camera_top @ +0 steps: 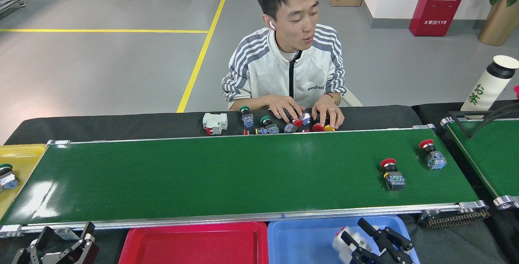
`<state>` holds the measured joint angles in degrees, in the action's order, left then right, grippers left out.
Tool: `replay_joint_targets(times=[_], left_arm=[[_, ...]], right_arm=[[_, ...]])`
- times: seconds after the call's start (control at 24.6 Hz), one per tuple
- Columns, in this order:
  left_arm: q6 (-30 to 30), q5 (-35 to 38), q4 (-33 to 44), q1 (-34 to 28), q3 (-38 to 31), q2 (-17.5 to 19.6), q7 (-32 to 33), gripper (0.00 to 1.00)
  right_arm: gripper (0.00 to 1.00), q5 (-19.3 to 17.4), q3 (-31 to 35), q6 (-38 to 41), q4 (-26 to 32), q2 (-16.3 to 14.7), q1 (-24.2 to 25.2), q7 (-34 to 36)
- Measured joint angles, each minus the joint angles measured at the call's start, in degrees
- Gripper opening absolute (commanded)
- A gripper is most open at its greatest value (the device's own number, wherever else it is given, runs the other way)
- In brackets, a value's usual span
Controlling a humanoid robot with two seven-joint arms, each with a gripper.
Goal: Pick switch part from conveyor to tray
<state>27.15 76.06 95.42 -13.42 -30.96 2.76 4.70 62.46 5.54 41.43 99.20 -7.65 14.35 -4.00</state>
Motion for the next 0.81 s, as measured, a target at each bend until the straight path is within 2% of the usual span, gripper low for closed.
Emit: replay_joint_targets(times=[0.08,0.2,0.28,0.41,0.53,0.65,0.81], left_arm=[[0.2,0.0,0.0,0.0,0.0,0.0,0.0,1.00],[0.4,-0.1,0.0,0.0,0.1,0.0,0.0,1.00],[0.5,-0.1,0.0,0.0,0.3,0.0,0.0,1.00],[0.6,-0.1,0.1,-0.1,0.4,0.0,0.0,1.00],[0.6,-0.1,0.1,-0.1,0.4,0.0,0.0,1.00],[0.6,-0.1,0.1,-0.1,0.4,0.0,0.0,1.00],[0.6,-0.1,0.1,-0.1,0.4,0.0,0.0,1.00]], right_arm=[[0.95,-0.3,1.6,-4.8,0.0,0.8,-0.2,0.1],[0.94,-0.2,1.6,-19.0,0.1,2.0,-0.2,0.1],[0.94,0.1,-0.3,-29.7,0.0,2.0,-0.2,0.2],[0.94,0.7,-3.8,-38.0,-0.2,2.0,-1.5,0.3],[0.95,4.1,-5.2,-41.5,-1.6,2.0,-5.3,0.3],[0.95,7.4,-8.4,-42.6,-6.3,2.0,-10.9,-0.6],[0.95,8.0,-11.2,-43.1,-10.9,2.2,-15.0,-2.6]])
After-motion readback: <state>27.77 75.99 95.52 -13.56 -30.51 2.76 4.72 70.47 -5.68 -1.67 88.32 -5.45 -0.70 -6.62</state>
